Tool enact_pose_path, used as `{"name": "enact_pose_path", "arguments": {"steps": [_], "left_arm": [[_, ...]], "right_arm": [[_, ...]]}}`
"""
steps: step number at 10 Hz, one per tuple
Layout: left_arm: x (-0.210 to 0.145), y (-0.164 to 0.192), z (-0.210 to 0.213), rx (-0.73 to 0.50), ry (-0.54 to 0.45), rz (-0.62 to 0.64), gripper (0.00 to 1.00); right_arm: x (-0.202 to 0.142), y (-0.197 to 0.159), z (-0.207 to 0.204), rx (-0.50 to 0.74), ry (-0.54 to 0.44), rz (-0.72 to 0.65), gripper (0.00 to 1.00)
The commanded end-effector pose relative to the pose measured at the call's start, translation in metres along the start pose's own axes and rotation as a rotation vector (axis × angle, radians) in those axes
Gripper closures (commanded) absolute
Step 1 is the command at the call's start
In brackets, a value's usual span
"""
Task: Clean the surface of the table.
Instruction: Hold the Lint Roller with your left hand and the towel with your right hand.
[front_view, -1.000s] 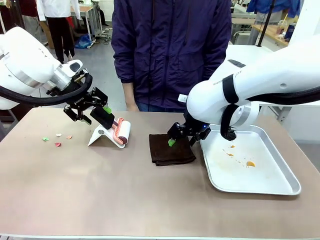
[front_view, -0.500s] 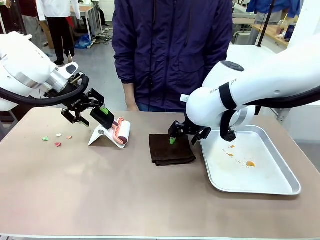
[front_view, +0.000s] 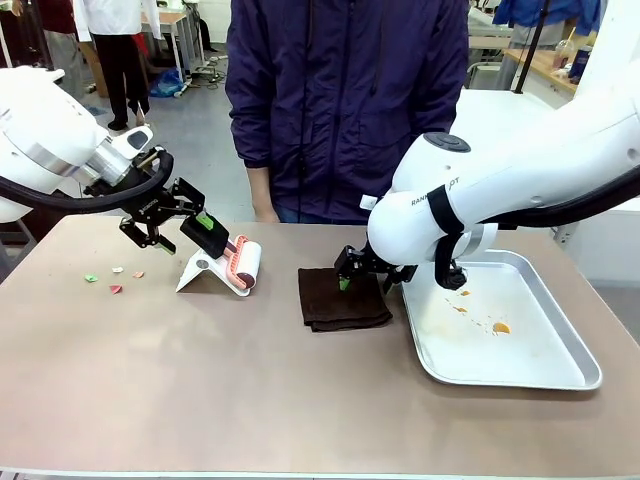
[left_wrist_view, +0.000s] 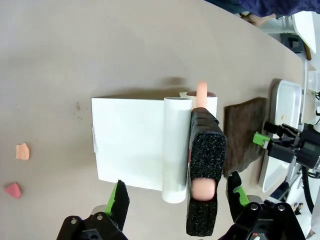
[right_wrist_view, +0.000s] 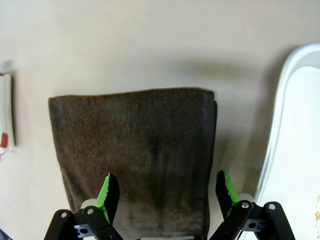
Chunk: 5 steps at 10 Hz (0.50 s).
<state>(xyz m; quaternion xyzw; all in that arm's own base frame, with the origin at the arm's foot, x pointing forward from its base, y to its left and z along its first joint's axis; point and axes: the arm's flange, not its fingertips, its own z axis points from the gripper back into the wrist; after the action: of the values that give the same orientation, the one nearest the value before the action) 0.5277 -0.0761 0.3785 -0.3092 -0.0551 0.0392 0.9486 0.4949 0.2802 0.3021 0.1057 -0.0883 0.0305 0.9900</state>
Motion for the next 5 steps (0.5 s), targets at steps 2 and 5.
{"name": "enact_pose_path", "arguments": {"steps": [2, 5], "left_arm": [[0.0043, 0.0046, -0.0003, -0.059, -0.003, -0.022, 0.0], [0.0053, 0.0032, -0.0011, -0.101, -0.018, -0.015, 0.0]], "right_arm": [[0.0064, 0.0122, -0.001, -0.033, 0.016, -0.027, 0.0], [0.0068, 0.011, -0.0022, -0.034, 0.029, -0.026, 0.0]]}}
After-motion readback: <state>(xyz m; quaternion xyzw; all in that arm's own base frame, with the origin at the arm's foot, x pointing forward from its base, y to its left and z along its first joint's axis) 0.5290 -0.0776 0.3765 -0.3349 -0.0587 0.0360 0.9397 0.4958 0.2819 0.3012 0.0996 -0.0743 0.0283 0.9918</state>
